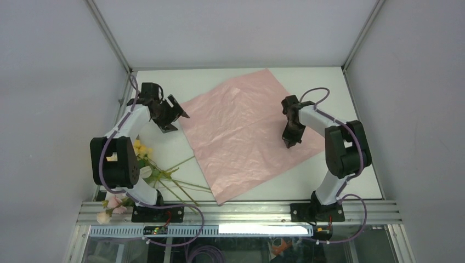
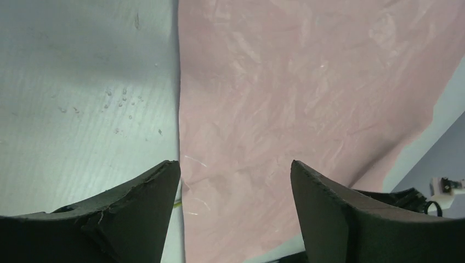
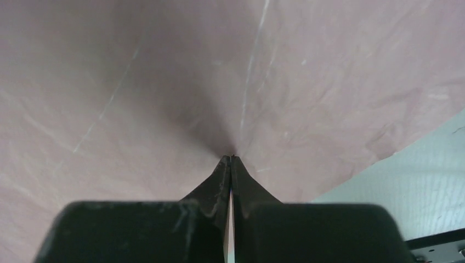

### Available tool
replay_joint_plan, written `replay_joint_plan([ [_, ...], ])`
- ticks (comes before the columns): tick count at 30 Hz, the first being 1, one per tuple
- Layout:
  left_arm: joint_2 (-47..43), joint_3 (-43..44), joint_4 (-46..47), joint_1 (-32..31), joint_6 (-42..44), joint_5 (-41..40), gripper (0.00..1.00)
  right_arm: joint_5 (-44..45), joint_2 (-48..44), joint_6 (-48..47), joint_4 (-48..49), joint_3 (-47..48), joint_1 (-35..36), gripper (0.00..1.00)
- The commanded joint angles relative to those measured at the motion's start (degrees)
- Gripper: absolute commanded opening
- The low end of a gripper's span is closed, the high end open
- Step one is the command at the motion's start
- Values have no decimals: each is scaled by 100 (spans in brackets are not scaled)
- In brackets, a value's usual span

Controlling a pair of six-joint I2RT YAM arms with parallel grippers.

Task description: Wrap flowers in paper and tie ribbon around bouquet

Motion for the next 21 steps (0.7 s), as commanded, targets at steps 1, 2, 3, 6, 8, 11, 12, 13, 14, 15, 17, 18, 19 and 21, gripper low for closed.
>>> replay_joint_plan([
  [1,-708,834,-1183,-30,1765,-138,77,486,-116,68,418,52,-428,0],
  [2,-847,920,-1297,-30,2237,-56,76,471,-43,10,463,41,-566,0],
  [3,-995,980,-1408,-30,2696,41,76,437,48,-91,517,56,-695,0],
  [6,-1445,1124,-2015,-30,4411,386,75,395,481,-410,575,292,-1088,0],
  [8,-1619,1298,-2783,-30,5543,386,76,458,869,-668,491,637,-1320,0],
  [11,-1713,1497,-4103,-30,7061,139,77,552,1563,-1058,326,1228,-1643,0],
  [12,-1722,1494,-4486,-30,7390,10,77,638,1712,-1182,225,1480,-1742,0],
  [13,-1742,1449,-4874,-30,7742,-118,76,764,1933,-1335,91,1766,-1795,0],
  [14,-1787,1341,-5186,-30,8116,-258,74,907,2211,-1480,-78,2073,-1807,0],
  [15,-1848,1183,-5414,-30,8488,-390,73,1036,2369,-1587,-251,2407,-1808,0],
  [17,-2102,755,-5613,-30,9117,-670,73,1145,2510,-1758,-445,2954,-1809,0],
  [18,-2277,492,-5622,-30,9330,-784,73,1163,2517,-1806,-477,3171,-1809,0],
  [19,-2379,352,-5634,-30,9489,-866,73,1188,2501,-1872,-510,3482,-1807,0],
  [21,-2449,196,-5666,-29,9694,-905,73,1129,2497,-1989,-635,4002,-1809,0],
])
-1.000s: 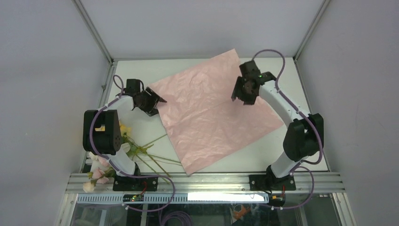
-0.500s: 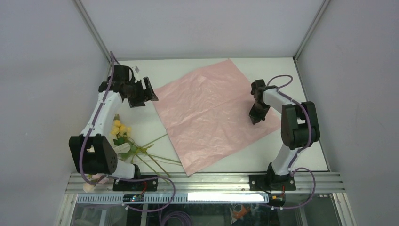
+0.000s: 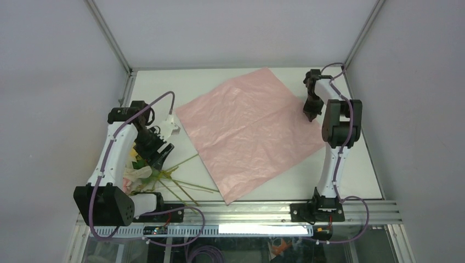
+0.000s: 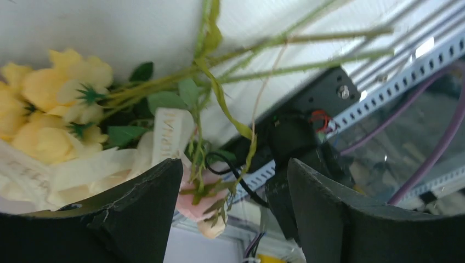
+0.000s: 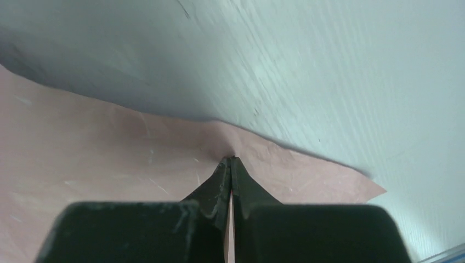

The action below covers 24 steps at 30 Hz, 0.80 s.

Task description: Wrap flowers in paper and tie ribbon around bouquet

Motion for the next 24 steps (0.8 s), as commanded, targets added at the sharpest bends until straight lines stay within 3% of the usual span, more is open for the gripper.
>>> replay_joint_plan([
  [1,-358,-285,-596,-30,1385,-375,73,112,110,-495,-204,1029,6,0],
  [4,-99,-266,-441,-30,1367,-398,73,-508,-357,-663,-144,1062,290,1],
  [8,214,-339,-61,-34,1443,-132,70,-1832,-1753,-806,831,-92,1194,13],
  [10,264,-335,119,-51,1281,86,72,-2956,-2467,-617,1889,-1047,1878,22],
  [12,374,-35,360,80,557,359,74,-3899,-3005,-341,3493,-2164,2743,33],
  [14,553,365,393,422,-204,799,74,-3897,-3212,-471,4900,-2778,3744,38],
  [16,669,658,539,725,-1000,967,72,-3824,-3002,-599,5688,-2871,4706,39],
  [18,563,732,824,879,-1655,777,73,-3682,-2490,-1292,5446,-2411,5236,42],
  [21,149,534,1338,911,-2457,202,84,-3473,-1457,-1473,4499,-1359,5830,43],
  [24,-249,223,1743,1052,-3037,-513,94,-3651,-853,-1769,4263,-762,6236,43],
])
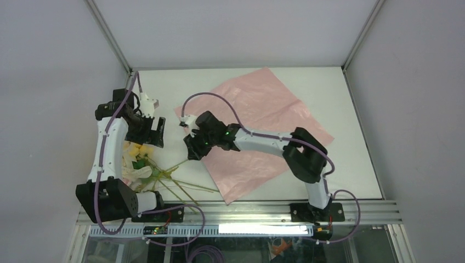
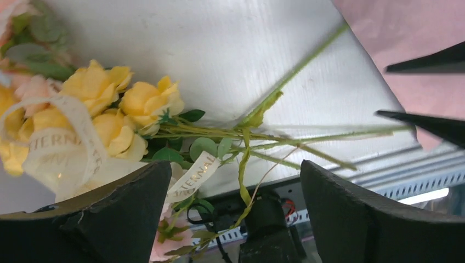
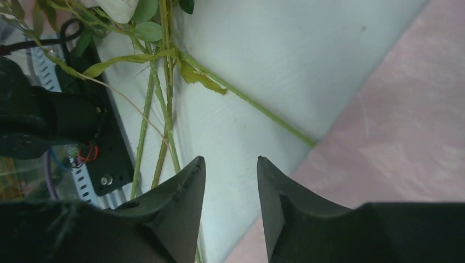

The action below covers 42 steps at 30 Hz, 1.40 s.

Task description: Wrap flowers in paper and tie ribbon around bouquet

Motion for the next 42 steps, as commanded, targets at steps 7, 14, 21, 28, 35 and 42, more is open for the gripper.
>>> replay_joint_plan([
  [7,-1304,-563,1086,639,-1667,-1468,99,-181,1199,-612,397,802,839,52],
  [14,-1640,-877,1212,641,-1662,-1366,99,128,1503,-458,281,748,1159,43],
  [21,-1677,-929,1224,645,-1669,-1088,99,733,1720,-367,133,900,1250,24],
  [28,-1696,-856,1226,639,-1678,-1089,99,1813,2018,-856,-175,1073,1489,22],
  [35,-1737,-801,1224,643,-1671,-1045,99,1802,1917,-968,-526,1569,1503,0],
  [42,-1637,912,711,634,-1321,-939,99,819,805,-1037,-571,2095,1419,0],
])
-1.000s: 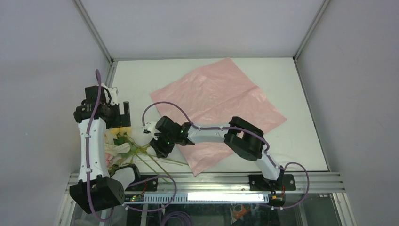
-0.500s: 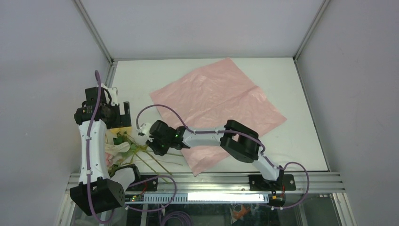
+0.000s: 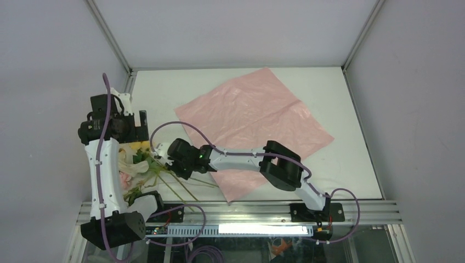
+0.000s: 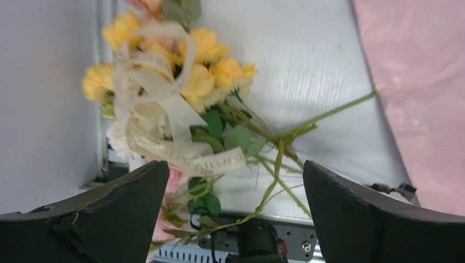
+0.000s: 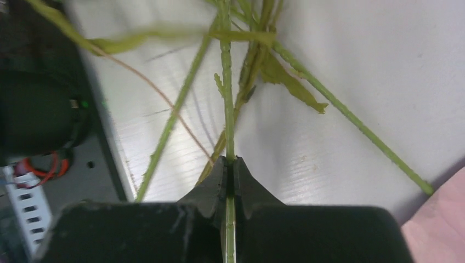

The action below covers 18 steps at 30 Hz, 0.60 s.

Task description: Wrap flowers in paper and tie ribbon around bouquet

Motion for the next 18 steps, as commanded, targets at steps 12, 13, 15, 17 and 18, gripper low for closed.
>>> replay_joint_plan([
  [12,341,4139,-794,0,553,522,99,-675,-2069,2033,1335,222,-837,0],
  [13,348,4288,-802,-3,547,525,99,-566,-2124,2208,1327,237,-905,0],
  [15,352,4524,-812,2,526,542,99,-291,-2229,2284,1074,324,-1030,0],
  [17,315,4708,-813,3,529,612,99,-271,-2358,2367,833,327,-1176,0],
  [18,287,4765,-812,3,536,672,99,-664,-2404,2618,847,277,-1308,0],
])
